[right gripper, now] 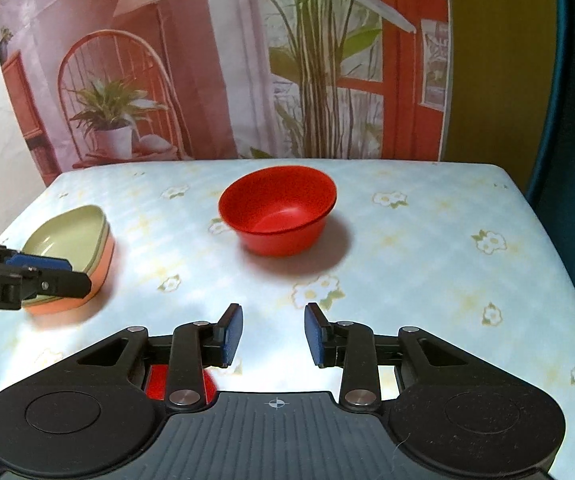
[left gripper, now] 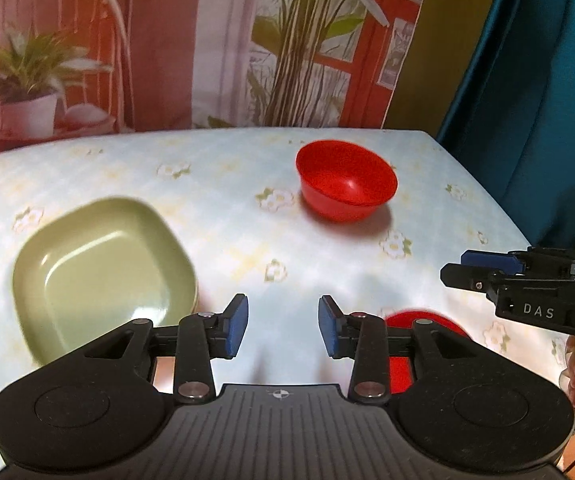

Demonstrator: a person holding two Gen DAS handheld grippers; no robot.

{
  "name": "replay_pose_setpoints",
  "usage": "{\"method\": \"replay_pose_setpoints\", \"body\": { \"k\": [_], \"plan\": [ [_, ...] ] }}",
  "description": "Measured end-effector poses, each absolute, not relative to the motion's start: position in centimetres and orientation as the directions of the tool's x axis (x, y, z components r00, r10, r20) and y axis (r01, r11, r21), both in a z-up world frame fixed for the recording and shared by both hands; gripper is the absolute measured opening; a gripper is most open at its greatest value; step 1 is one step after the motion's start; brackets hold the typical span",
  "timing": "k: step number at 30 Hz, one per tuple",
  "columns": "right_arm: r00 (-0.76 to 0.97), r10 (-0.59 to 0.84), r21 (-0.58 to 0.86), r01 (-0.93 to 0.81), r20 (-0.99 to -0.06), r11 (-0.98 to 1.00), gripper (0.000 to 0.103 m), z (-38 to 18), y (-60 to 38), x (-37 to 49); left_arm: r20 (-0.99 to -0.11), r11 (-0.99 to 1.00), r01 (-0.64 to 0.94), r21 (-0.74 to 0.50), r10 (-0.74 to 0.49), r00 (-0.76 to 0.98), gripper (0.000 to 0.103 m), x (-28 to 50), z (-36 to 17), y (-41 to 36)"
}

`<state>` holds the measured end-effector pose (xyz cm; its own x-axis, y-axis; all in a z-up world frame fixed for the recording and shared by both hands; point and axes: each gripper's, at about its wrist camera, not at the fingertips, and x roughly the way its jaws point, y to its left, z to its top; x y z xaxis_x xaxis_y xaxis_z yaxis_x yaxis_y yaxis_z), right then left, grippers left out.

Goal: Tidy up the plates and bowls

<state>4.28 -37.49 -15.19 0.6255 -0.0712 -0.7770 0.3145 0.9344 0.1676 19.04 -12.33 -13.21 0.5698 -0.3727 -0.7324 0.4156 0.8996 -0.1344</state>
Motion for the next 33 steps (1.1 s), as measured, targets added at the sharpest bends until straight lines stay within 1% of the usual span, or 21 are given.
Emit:
{"method": "replay_pose_setpoints", "body": {
  "k": [5,7,9,12,22,26,29,30,31,33],
  "plan": [
    [0.619,-0.061,0.169,0.306,-0.783,0.937,0.032,-15.1,-36.3,3.3,-0.736,0.9,0.406,-0.156,-0.38,0.56,0.043,17.4,-13.6,-11.6],
    [0.615,-0.056,0.169,0.301,-0.787,0.938,0.032,-15.2,-35.8,3.0,-0.733,0.893,0.419,-0.167,-0.396,0.553,0.05,16.8,-13.7,-11.6],
    [0.611,-0.051,0.169,0.297,-0.79,0.94,0.033,-15.3,-35.4,2.7,-0.731,0.887,0.429,-0.172,-0.407,0.548,0.052,16.3,-13.8,-11.7],
    [0.608,-0.047,0.174,0.299,-0.792,0.938,0.036,-15.4,-34.9,2.3,-0.733,0.876,0.444,-0.188,-0.426,0.53,0.052,15.8,-14.1,-12.0],
    [0.603,-0.007,0.208,0.286,-0.798,0.935,0.036,-15.7,-33.4,0.5,-0.753,0.853,0.461,-0.245,-0.466,0.464,0.052,14.8,-16.0,-12.7],
    [0.584,0.011,0.212,0.277,-0.812,0.937,0.034,-16.0,-32.9,-0.1,-0.756,0.84,0.472,-0.267,-0.487,0.438,0.051,14.8,-16.6,-13.1],
    [0.574,0.016,0.216,0.283,-0.819,0.934,0.03,-16.2,-32.9,-0.3,-0.757,0.835,0.475,-0.278,-0.495,0.427,0.05,14.9,-16.9,-13.3],
    [0.573,0.017,0.22,0.286,-0.819,0.933,0.029,-16.3,-32.9,-0.3,-0.756,0.833,0.476,-0.282,-0.499,0.425,0.048,14.9,-17.0,-13.3],
    [0.573,0.019,0.223,0.288,-0.819,0.931,0.028,-16.3,-32.9,-0.4,-0.752,0.83,0.478,-0.288,-0.505,0.424,0.042,14.9,-17.0,-13.3],
    [0.576,0.024,0.232,0.29,-0.817,0.929,0.026,-16.4,-33.0,-0.4,-0.751,0.829,0.479,-0.29,-0.507,0.423,0.037,15.0,-17.1,-13.4]
  ]
}}
